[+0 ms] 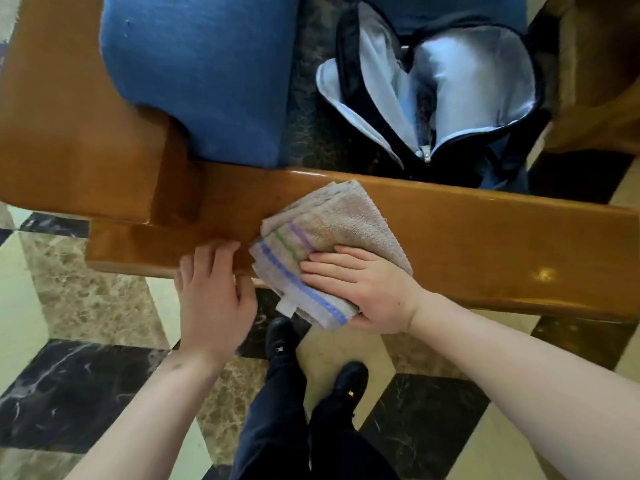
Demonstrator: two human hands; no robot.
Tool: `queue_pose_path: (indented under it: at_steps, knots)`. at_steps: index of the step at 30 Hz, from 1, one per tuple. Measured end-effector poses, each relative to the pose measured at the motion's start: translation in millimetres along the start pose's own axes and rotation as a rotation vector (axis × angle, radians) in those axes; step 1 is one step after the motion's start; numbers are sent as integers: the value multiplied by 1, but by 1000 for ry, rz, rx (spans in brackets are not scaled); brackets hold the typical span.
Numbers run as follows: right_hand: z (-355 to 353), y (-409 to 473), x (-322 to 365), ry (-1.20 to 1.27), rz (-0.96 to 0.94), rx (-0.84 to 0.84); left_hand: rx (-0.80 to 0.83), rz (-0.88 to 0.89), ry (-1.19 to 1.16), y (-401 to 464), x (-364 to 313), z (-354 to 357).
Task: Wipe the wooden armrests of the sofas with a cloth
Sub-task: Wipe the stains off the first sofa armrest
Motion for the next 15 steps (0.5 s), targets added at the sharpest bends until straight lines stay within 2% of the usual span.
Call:
queue_pose_path:
  at_steps: [3,9,13,15]
  knots:
    - [-17,-54,-24,1,170,-71,139,48,61,-9,-51,28]
    - [-44,-183,-73,23,533,-215,212,142,177,-17,-136,60]
    - [-69,-300,-102,21,936,-349,245,201,262,-23,-165,76]
    - [-74,-358,-118,52,1251,-443,256,206,286,-26,-172,82]
Point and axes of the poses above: each hand's wrist, its own y-axis towards the middle knuckle, its own z-axis out of the palm, x = y × z, the point moved 7 cm from there along y, towards the middle knuckle, and after that the axes turned 9 degrees about -z, right-handed, at the moved point
